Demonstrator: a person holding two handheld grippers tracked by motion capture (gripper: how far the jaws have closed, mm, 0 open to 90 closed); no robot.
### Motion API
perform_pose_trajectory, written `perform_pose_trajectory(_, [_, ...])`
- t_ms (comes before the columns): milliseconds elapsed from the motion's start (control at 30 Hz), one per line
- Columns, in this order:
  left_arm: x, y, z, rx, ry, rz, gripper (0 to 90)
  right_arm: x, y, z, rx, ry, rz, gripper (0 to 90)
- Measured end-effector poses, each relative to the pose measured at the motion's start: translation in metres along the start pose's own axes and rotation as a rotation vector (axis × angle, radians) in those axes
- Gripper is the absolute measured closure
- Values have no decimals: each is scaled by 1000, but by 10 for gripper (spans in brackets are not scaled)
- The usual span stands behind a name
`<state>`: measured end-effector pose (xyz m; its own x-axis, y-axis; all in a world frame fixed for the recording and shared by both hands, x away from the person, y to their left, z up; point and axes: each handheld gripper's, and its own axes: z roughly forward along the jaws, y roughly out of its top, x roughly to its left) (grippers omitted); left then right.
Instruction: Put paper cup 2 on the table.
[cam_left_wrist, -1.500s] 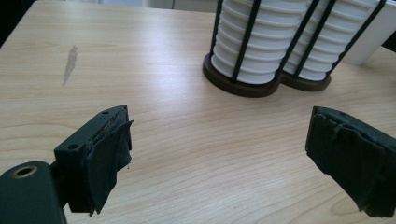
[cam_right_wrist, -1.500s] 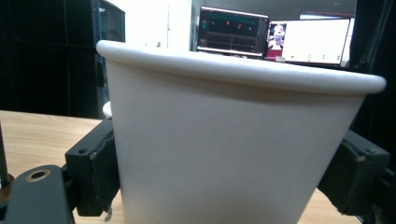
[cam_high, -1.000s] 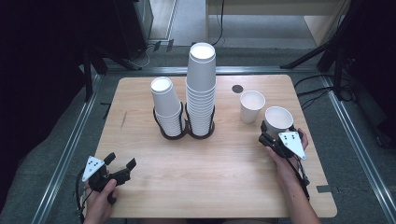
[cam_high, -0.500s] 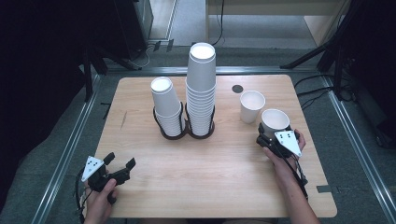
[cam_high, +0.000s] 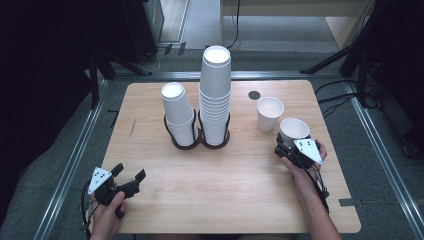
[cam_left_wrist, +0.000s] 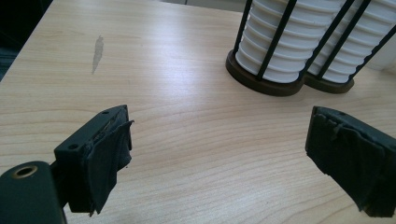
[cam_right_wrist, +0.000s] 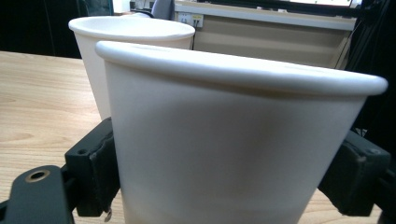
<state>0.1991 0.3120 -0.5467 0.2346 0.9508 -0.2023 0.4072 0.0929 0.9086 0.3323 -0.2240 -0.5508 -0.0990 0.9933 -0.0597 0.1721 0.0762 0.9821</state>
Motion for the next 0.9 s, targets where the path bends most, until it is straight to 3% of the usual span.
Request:
perform_pose_trajectory(333, [-1,0,0,2,-1,2,73,-1,2,-1,18,2,20,133])
perform_pose_trajectory(567, [-1,0,0,1,-3,3,73,-2,5,-2,46,39,48,134])
perform_pose_trajectory(900, [-2,0,1,3,-6,4,72,-5,6,-3,67,39,77,125])
